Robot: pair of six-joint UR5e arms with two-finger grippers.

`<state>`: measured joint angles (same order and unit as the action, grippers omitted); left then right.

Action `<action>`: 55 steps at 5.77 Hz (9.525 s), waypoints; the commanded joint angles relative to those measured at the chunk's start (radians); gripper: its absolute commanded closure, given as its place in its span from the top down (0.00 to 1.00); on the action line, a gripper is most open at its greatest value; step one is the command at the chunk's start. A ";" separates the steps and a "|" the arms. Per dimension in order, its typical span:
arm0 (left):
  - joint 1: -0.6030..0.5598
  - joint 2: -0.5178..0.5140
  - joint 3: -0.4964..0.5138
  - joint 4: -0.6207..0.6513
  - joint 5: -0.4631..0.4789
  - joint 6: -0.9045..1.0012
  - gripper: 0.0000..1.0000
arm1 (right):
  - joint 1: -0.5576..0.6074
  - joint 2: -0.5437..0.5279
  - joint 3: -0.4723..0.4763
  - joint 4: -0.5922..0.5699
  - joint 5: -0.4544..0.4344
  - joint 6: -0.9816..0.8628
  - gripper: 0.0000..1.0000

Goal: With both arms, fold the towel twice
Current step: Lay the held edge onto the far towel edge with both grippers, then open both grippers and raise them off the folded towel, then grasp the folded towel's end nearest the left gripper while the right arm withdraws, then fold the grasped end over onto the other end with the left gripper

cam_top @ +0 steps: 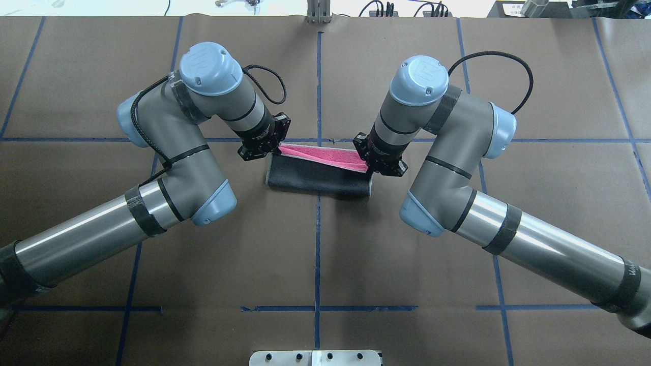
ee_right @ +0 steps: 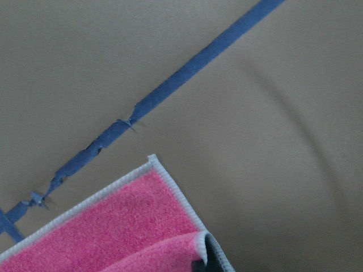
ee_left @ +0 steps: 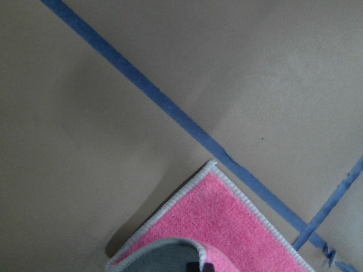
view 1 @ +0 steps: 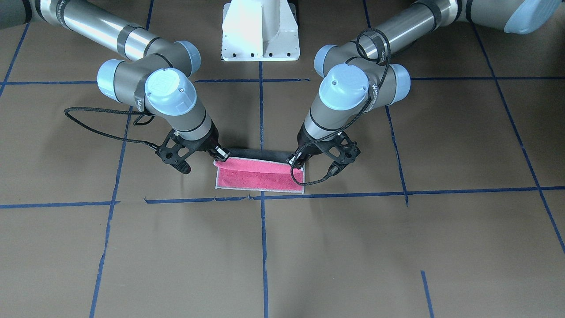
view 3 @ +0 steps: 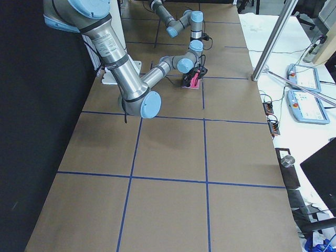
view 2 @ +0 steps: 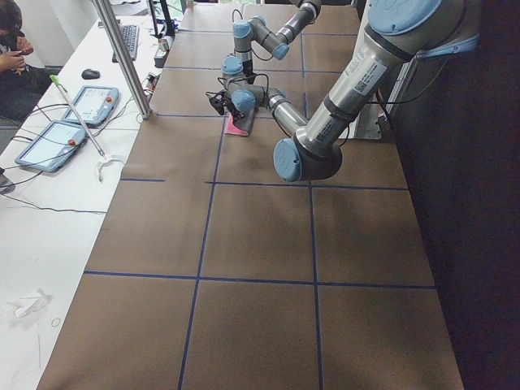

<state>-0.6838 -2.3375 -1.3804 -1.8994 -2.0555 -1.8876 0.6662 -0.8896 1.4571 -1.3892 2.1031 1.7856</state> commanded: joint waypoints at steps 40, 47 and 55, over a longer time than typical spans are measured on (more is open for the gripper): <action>0.157 -0.198 -0.006 0.346 0.335 0.610 0.00 | 0.314 -0.324 0.075 0.056 0.132 -0.595 1.00; 0.247 -0.495 0.416 0.245 0.529 0.817 0.00 | 0.335 -0.355 0.085 0.058 0.135 -0.615 1.00; 0.168 -0.265 0.024 0.155 0.342 0.843 1.00 | 0.361 -0.330 0.085 0.053 0.135 -0.623 1.00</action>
<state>-0.4665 -2.6911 -1.2206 -1.7592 -1.6242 -1.0447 1.0207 -1.2300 1.5392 -1.3347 2.2378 1.1628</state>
